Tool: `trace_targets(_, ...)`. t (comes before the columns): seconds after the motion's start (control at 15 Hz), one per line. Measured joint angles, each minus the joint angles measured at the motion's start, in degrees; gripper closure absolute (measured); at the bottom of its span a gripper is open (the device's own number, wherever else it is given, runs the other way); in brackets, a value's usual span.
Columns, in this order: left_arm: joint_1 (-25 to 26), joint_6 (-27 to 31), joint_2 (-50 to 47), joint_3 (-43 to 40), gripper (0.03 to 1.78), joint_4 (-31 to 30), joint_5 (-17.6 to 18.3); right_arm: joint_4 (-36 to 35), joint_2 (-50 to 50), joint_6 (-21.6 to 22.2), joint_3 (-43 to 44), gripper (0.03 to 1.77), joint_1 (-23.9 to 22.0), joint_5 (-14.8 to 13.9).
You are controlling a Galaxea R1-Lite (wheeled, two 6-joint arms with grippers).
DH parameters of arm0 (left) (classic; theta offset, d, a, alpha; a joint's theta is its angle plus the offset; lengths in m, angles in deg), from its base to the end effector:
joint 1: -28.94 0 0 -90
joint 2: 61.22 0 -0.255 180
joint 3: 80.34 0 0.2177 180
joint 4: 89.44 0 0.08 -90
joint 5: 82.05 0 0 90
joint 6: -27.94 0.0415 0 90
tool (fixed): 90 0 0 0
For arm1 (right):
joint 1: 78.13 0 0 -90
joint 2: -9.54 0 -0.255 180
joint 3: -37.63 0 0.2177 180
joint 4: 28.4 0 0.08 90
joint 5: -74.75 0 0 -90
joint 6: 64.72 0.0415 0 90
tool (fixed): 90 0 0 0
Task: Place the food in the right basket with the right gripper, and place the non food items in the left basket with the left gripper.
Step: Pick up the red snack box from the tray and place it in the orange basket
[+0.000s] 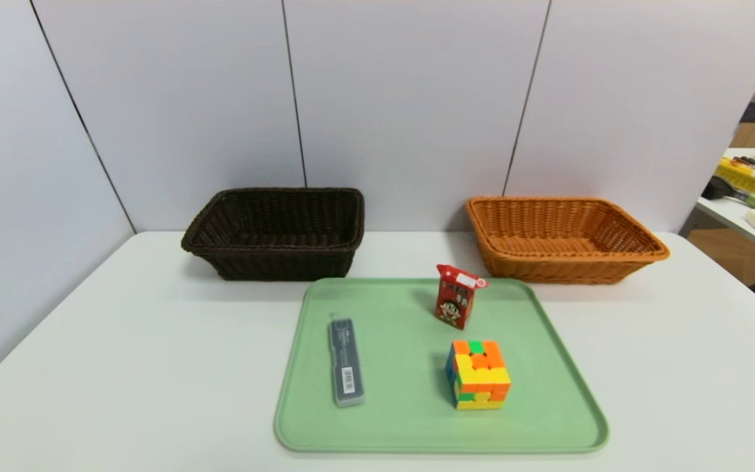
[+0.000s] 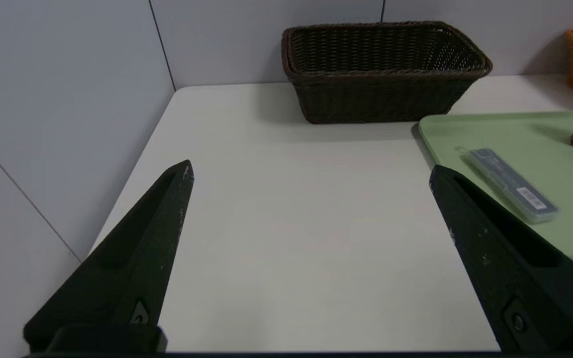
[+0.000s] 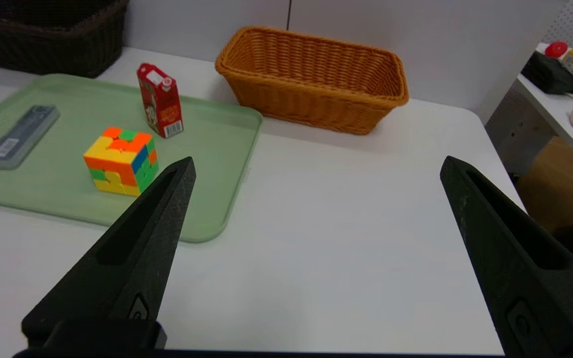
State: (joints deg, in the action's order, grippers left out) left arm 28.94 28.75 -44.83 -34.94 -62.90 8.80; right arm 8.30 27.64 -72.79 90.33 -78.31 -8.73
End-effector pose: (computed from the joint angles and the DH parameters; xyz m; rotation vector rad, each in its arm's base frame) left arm 0.0671 -0.0006 0.1828 0.0145 -0.0432 -0.0145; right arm 0.0580 0.0045 0.1984 -0.1385 0.0288 0.1130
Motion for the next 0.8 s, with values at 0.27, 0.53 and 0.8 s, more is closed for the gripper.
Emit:
trace_targets(0.27, 0.0, 0.0, 14.3, 8.8, 0.12, -4.3, 0.1, -4.7, 14.6, 0.8, 11.0, 0.1, 0.0, 3.5)
trace_targets(0.53, 0.0, -0.2, 25.9, 14.7, 0.12, -5.0, 0.2, -5.3, 28.0, 0.9, 21.3, 0.1, 2.9, 6.1)
trace_targets(0.8, -0.4, -0.7, 35.1, 18.0, 0.12, -4.9, 0.4, -4.3, 40.0, 1.0, 28.2, 0.1, 9.4, 5.8)
